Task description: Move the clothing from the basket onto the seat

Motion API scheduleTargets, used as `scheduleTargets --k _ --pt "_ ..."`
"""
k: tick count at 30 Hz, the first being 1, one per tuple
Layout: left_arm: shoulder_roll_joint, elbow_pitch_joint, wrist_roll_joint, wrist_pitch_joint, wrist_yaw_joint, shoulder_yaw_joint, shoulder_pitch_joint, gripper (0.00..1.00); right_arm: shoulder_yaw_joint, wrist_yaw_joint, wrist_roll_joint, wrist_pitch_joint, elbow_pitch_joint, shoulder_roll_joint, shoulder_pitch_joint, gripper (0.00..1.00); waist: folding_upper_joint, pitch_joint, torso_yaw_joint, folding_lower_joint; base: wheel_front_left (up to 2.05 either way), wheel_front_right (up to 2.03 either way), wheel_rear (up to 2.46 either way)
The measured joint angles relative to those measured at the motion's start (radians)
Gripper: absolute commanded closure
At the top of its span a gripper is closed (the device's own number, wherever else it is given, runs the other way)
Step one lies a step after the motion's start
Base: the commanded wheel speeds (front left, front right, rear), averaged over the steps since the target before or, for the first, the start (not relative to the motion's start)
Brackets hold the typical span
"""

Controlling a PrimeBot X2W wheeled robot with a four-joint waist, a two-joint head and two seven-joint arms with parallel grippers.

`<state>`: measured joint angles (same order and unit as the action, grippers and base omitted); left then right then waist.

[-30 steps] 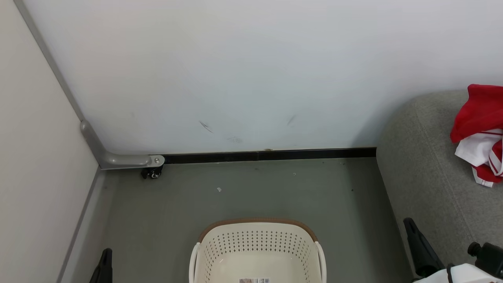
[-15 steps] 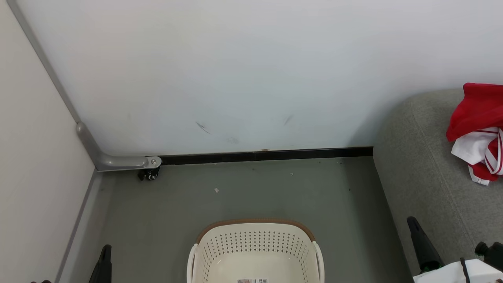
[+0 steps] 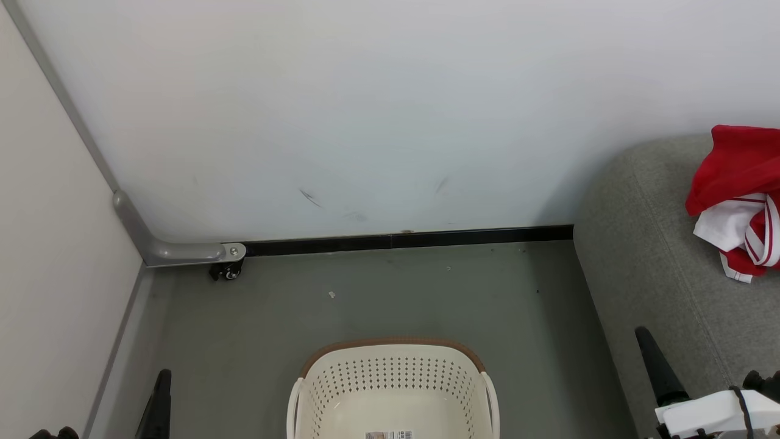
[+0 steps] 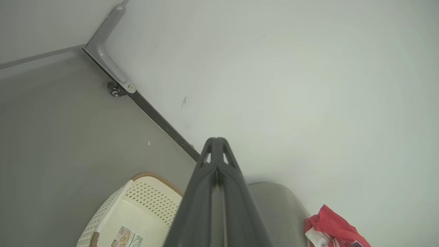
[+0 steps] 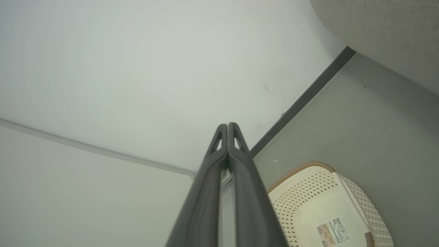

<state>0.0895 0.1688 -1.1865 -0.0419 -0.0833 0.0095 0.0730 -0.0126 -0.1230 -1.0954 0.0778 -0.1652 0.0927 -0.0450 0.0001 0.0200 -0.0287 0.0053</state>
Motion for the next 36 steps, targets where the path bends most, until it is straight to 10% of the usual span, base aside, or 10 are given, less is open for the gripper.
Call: scheduleTargets --k 36 --pt "-0.035 0.095 -0.408 0.122 -0.035 0.043 -0.120 1.00 -0.031 0.000 -0.538 -0.106 -0.082 0.002 0.093 1.00 0.0000 -0.022 0.027 -0.0047 0.00 0.00 0.00"
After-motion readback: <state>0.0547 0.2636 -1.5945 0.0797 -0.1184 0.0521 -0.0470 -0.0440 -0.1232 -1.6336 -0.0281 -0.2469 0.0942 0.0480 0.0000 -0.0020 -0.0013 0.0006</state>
